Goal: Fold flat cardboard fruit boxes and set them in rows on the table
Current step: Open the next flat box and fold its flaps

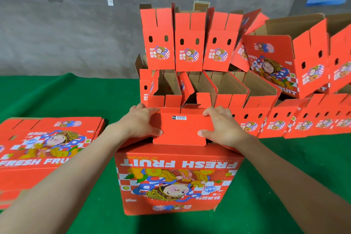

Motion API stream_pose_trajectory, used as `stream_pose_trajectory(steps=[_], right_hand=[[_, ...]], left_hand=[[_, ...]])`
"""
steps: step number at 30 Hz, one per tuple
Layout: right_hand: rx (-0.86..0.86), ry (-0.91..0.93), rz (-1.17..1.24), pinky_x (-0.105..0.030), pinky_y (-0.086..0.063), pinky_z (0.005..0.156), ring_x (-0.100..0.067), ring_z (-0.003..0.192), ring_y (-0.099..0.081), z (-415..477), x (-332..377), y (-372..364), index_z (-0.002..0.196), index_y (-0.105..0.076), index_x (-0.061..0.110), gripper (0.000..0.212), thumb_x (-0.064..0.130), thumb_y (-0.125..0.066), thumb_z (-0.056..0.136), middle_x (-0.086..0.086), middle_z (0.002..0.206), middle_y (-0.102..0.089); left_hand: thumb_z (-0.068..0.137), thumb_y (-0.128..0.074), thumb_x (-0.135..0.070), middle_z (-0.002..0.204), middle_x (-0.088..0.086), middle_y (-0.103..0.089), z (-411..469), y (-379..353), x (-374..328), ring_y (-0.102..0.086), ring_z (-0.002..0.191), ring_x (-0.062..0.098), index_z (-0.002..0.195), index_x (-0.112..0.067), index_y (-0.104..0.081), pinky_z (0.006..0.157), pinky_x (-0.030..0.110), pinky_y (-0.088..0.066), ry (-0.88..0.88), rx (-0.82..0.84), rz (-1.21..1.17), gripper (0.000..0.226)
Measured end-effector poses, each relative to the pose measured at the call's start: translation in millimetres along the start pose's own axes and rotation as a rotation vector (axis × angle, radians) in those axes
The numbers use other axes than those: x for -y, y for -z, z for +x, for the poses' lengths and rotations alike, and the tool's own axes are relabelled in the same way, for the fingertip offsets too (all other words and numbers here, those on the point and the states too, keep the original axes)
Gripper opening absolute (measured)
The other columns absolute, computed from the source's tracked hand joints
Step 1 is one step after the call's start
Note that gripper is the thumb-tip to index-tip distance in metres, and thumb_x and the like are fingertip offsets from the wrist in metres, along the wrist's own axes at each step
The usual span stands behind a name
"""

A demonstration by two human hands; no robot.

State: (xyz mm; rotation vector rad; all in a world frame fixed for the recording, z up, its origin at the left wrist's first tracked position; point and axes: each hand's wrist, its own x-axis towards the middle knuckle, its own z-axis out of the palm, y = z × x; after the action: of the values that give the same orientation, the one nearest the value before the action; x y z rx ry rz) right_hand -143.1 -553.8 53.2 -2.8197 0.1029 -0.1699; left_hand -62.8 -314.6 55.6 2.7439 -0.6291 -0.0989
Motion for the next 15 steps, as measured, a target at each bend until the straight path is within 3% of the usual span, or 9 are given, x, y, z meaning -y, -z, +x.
stream_pose_trajectory(steps=[4, 10, 15], right_hand=[[-0.025, 0.011, -0.101, -0.043, -0.038, 0.102, -0.022, 0.127, -0.026, -4.2, 1.2, -5.1, 0.14, -0.035, 0.022, 0.068, 0.048, -0.063, 0.084, -0.004, 0.132, -0.033], [-0.089, 0.033, -0.167, -0.042, -0.038, 0.101, -0.024, 0.126, -0.027, -6.5, 1.8, -12.3, 0.14, -0.034, 0.02, 0.068, 0.049, -0.062, 0.085, -0.005, 0.132, -0.033], [-0.08, 0.052, -0.12, -0.044, -0.035, 0.105, -0.023, 0.128, -0.026, -7.7, -5.9, -14.5, 0.142, -0.033, 0.021, 0.067, 0.049, -0.06, 0.087, -0.004, 0.136, -0.032]], left_hand=[[0.073, -0.074, -0.046, 0.127, 0.01, -0.039, -4.4, -2.6, -4.3, -0.033, 0.125, 0.031, 0.142, -0.033, -0.034, 0.105, 0.047, -0.036, 0.009, -0.036, 0.034, 0.081], [0.069, -0.075, -0.049, 0.124, 0.008, -0.04, -8.0, -7.7, -6.5, -0.035, 0.123, 0.029, 0.136, -0.034, -0.038, 0.099, 0.051, -0.041, 0.031, -0.1, 0.063, 0.078], [0.069, -0.075, -0.048, 0.124, 0.009, -0.042, -6.9, -9.1, -3.7, -0.037, 0.123, 0.03, 0.137, -0.033, -0.042, 0.102, 0.046, -0.039, 0.007, -0.119, 0.016, 0.077]])
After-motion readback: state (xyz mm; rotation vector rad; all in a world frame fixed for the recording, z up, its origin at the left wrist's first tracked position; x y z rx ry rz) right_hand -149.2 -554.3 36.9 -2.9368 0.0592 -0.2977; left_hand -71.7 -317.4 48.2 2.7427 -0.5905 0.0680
